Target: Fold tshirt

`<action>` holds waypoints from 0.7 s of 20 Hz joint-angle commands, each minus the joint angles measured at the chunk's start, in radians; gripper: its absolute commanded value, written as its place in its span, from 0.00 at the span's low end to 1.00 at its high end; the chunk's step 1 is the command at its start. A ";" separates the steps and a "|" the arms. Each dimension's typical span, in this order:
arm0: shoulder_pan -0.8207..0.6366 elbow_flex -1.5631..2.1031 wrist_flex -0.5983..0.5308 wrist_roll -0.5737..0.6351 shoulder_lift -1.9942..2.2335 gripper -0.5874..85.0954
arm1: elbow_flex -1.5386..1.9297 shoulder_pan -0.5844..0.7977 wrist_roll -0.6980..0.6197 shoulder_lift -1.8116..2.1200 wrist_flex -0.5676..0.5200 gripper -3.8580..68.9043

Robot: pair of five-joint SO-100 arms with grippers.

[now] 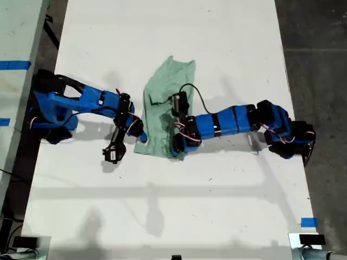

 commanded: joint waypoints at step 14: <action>0.227 -0.394 0.202 -0.141 -0.051 0.01 | -0.055 -0.094 -0.040 0.121 0.054 0.04</action>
